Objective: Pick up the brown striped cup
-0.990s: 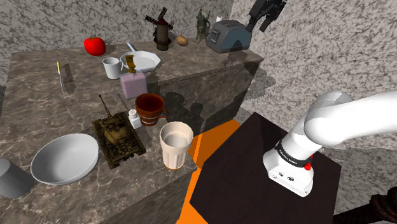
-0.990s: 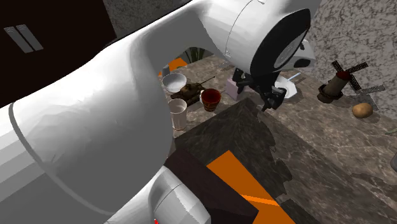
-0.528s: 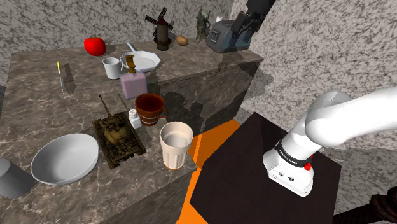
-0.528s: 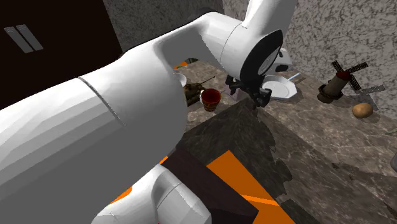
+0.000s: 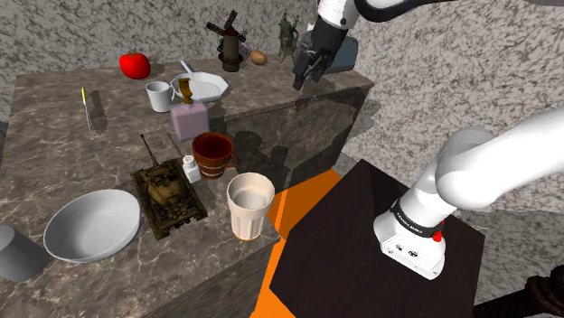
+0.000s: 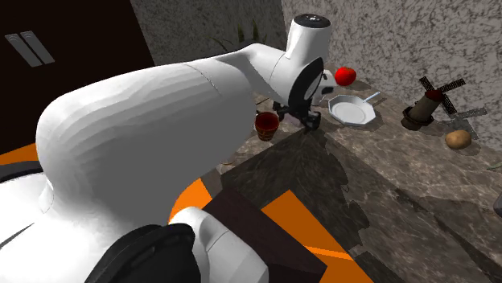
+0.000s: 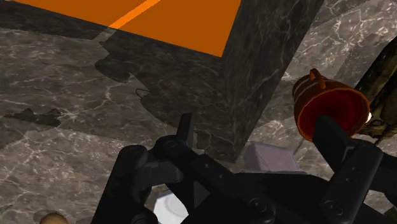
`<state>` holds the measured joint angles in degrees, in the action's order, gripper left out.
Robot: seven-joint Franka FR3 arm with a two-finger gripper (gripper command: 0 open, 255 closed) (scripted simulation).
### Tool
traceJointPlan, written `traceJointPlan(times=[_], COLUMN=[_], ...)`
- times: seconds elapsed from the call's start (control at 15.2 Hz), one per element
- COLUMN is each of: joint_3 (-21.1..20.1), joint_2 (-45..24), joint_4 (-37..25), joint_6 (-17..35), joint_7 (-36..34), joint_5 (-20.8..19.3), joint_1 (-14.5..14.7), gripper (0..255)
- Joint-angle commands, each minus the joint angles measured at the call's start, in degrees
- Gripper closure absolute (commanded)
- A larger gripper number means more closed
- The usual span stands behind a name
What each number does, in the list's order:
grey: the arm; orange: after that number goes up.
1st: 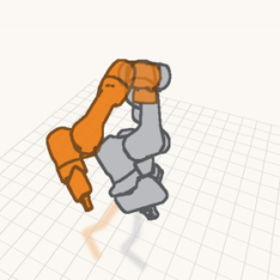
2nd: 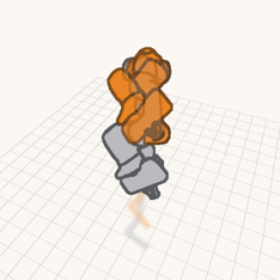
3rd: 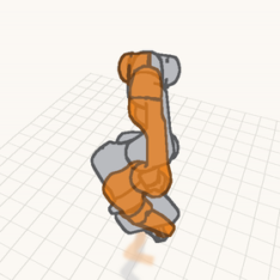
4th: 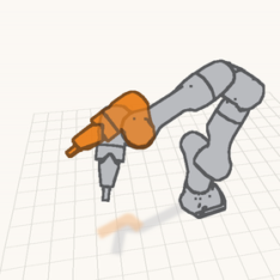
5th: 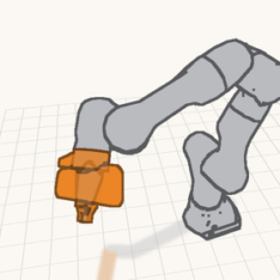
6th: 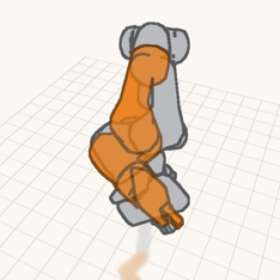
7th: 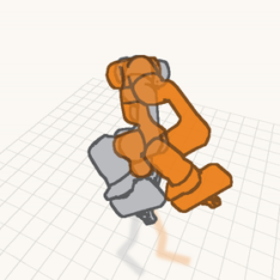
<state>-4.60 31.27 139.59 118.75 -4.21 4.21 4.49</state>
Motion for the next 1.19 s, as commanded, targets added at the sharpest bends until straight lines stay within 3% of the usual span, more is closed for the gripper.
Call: traceJointPlan(times=[0.0,0.59,1.12], joint_3=[-1.3,-7.1,-11.0], joint_2=[-2.8,-18.3,-34.3], joint_4=[0.8,-0.6,-5.9], joint_6=[3.6,17.1,26.3], joint_7=[-0.2,-2.5,-8.0], joint_5=[0.1,-1.9,-9.6], joint_1=[0.8,3.5,5.5], gripper=[0,0,0])
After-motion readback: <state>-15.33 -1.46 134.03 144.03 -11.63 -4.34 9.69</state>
